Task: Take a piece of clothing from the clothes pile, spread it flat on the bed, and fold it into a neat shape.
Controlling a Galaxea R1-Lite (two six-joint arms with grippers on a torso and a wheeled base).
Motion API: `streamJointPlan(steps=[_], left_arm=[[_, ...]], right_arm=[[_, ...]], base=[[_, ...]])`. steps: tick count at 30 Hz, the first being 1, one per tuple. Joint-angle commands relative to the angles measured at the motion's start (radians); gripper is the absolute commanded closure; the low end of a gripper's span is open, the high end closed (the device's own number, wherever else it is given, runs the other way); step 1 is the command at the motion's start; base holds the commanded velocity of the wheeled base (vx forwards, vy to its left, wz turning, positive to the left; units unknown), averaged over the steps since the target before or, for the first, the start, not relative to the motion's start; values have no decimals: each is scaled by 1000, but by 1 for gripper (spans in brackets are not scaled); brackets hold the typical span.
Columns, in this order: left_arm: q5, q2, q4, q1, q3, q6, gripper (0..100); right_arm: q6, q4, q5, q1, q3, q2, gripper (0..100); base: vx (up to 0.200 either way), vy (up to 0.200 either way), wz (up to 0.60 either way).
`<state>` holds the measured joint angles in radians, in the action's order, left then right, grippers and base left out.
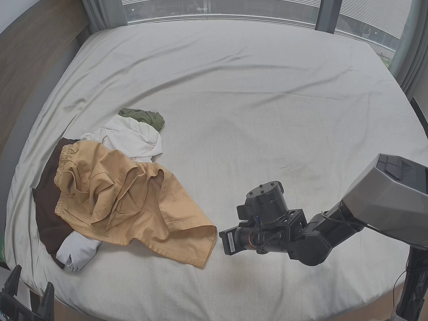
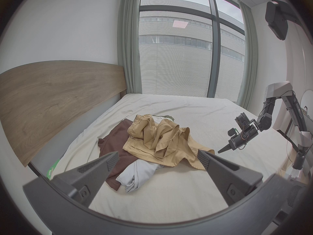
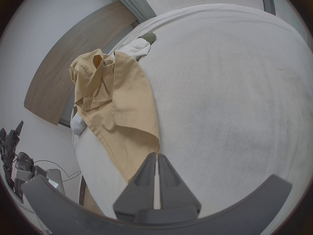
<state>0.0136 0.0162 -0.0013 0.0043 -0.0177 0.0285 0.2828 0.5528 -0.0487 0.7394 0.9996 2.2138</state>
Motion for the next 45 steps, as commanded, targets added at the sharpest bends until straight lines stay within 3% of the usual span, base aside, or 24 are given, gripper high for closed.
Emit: streamJointPlan(steps=[1,28,29,45], left_arm=[[0,-16,0,0,18,1,0],[0,-15,0,0,18,5,0],[0,-16,0,0,18,5,0],[0,-15,0,0,18,7,0]], right_arm=[[-2,1,-3,0,-1,-2,0],[-5,-1,-6,86,214,205,0],[-5,-1,-6,87,212,205,100],[4,-4,7,72,142,113,100]], base=[[0,0,0],[0,0,0],[0,0,0],[0,0,0]])
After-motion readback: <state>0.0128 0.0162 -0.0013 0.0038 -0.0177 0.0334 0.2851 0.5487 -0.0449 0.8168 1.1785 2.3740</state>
